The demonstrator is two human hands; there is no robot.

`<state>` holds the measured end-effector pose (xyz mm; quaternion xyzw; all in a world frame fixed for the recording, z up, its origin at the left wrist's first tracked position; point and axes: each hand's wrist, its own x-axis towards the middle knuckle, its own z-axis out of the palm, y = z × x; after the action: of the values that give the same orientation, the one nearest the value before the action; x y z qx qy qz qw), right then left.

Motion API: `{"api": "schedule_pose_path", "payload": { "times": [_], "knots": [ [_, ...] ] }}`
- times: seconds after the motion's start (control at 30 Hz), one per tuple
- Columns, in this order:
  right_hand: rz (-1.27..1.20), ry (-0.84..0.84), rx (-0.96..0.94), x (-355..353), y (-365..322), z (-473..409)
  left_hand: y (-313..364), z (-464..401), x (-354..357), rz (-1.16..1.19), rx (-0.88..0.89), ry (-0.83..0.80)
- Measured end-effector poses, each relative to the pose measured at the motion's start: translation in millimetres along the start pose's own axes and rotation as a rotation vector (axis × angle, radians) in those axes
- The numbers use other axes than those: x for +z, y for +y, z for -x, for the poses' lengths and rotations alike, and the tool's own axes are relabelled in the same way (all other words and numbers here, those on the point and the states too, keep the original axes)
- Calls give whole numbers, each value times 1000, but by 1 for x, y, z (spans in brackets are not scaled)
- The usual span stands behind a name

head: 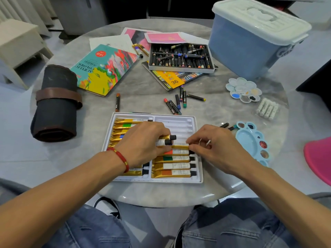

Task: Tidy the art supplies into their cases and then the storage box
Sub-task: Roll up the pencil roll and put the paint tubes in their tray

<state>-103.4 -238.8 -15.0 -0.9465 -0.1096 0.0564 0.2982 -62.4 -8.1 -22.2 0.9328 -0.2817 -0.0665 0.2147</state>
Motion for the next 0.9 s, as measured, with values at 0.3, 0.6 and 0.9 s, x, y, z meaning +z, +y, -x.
{"api": "schedule_pose_path", "payload": {
  "times": [0.3,0.6,0.9],
  "knots": [
    [158,19,-94,3,-9,-3,5,-1,-1,-19,-58,-28],
    [16,128,-52,-7,-17,-1,17,-1,-15,160,-99,20],
    [-486,171,-68,-3,-26,-6,18,-5,-32,385,22,-319]
  ]
}}
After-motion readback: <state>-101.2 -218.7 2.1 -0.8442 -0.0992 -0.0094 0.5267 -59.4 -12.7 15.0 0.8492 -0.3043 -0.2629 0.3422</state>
